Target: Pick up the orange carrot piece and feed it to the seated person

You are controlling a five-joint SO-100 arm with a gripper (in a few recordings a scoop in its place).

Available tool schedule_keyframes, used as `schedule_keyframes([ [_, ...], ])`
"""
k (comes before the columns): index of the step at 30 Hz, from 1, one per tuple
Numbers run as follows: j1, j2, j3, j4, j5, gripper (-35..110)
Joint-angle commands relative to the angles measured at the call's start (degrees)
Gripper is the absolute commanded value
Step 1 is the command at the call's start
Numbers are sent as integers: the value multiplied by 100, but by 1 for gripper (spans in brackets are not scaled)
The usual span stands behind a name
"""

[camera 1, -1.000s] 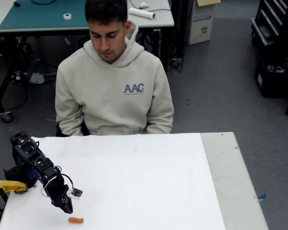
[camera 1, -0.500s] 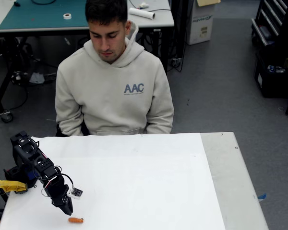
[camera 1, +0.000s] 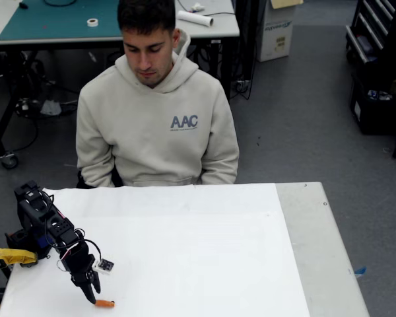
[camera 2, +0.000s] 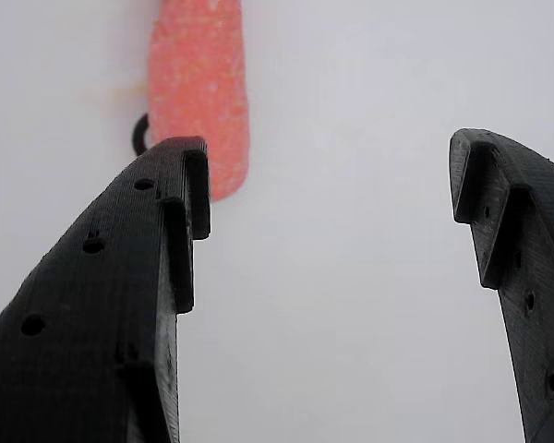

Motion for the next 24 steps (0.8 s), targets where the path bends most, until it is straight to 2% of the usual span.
schedule_keyframes([
  [1,-105,114,-413,-88,-62,20],
  [24,-62,-677,-475,-97,-70,20],
])
